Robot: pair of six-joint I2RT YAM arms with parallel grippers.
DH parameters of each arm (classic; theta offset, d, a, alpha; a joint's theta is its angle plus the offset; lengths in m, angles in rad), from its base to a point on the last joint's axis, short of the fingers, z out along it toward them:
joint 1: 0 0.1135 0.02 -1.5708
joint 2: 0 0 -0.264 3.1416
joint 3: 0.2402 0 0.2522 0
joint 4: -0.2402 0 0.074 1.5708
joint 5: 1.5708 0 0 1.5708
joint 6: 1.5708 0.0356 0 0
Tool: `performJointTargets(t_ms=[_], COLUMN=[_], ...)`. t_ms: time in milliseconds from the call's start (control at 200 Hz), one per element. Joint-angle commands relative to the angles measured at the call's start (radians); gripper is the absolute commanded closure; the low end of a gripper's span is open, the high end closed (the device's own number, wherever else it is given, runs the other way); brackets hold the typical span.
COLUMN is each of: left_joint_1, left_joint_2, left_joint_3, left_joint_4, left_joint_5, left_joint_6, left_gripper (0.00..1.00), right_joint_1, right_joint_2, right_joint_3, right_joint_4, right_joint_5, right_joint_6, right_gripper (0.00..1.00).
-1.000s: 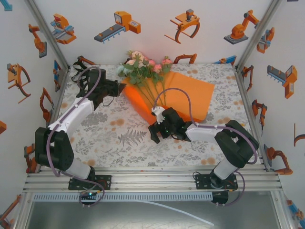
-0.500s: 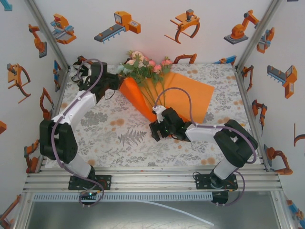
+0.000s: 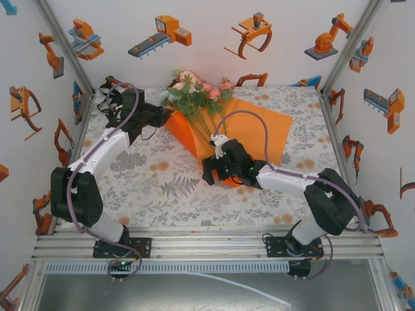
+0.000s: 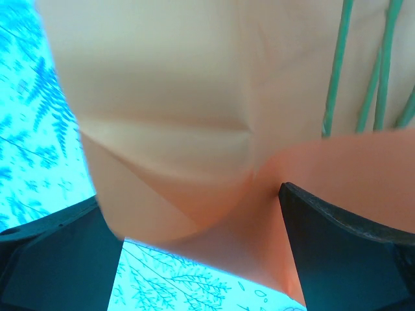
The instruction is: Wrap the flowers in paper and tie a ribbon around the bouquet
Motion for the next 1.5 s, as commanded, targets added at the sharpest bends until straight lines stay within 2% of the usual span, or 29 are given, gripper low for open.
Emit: performJointTargets(t_ms=[0, 200, 295, 365, 531, 606, 691, 811, 986, 1091, 1156, 1247, 1322, 1367, 1412, 1492], left_joint_1=[-0.001, -0.003, -0.006, -0.008, -0.006, -0.005, -0.003, 0.003, 0.032, 0.05, 0.051, 0.05, 0.045, 0.034, 0.006, -0.105], left_joint_2=[-0.088, -0.173, -0.207, -0.223, -0.251, -0.252, -0.25, -0.256, -0.3, -0.363, -0.418, -0.484, -0.544, -0.578, -0.611, -0.631], left_joint_3=[-0.041, -0.134, -0.188, -0.22, -0.255, -0.246, -0.239, -0.23, -0.235, -0.26, -0.296, -0.348, -0.379, -0.39, -0.394, -0.396], left_joint_4=[-0.037, -0.054, -0.054, -0.049, -0.069, -0.065, -0.029, -0.029, -0.151, -0.294, -0.376, -0.475, -0.514, -0.503, -0.461, -0.342], left_joint_5=[0.02, 0.042, 0.058, 0.083, 0.112, 0.138, 0.188, 0.236, 0.233, 0.137, 0.058, -0.029, -0.061, -0.03, 0.058, 0.213], left_joint_6=[0.055, 0.08, 0.091, 0.118, 0.209, 0.237, 0.261, 0.292, 0.375, 0.453, 0.491, 0.533, 0.602, 0.668, 0.769, 0.904], left_gripper=[0.87, 0.87, 0.87, 0.87, 0.86, 0.83, 0.81, 0.81, 0.84, 0.84, 0.81, 0.63, 0.57, 0.57, 0.57, 0.51], right_joint_1=[-0.001, 0.053, 0.083, 0.1, 0.104, 0.104, 0.104, 0.104, 0.104, 0.099, 0.078, 0.026, -0.04, -0.09, -0.154, -0.298], right_joint_2=[-0.049, -0.074, -0.066, -0.049, -0.016, -0.009, 0.001, 0.017, 0.039, -0.004, -0.05, -0.126, -0.19, -0.232, -0.272, -0.317], right_joint_3=[0.028, -0.001, 0.0, 0.006, 0.024, 0.017, 0.009, 0.006, 0.041, 0.038, 0.04, 0.026, 0.006, -0.006, -0.015, -0.02], right_joint_4=[-0.035, -0.052, -0.086, -0.103, -0.083, -0.057, -0.047, -0.054, -0.084, -0.119, -0.155, -0.181, -0.198, -0.217, -0.252, -0.331], right_joint_5=[-0.012, 0.053, 0.108, 0.137, 0.075, 0.078, 0.081, 0.105, 0.103, 0.121, 0.103, 0.041, -0.013, -0.045, -0.078, -0.151], right_joint_6=[0.044, 0.077, 0.063, 0.044, 0.062, 0.098, 0.113, 0.105, 0.077, 0.055, 0.043, 0.066, 0.08, 0.077, 0.054, 0.001], right_gripper=[0.21, 0.35, 0.35, 0.31, 0.35, 0.39, 0.4, 0.36, 0.32, 0.11, 0.06, 0.05, 0.05, 0.05, 0.03, 0.0])
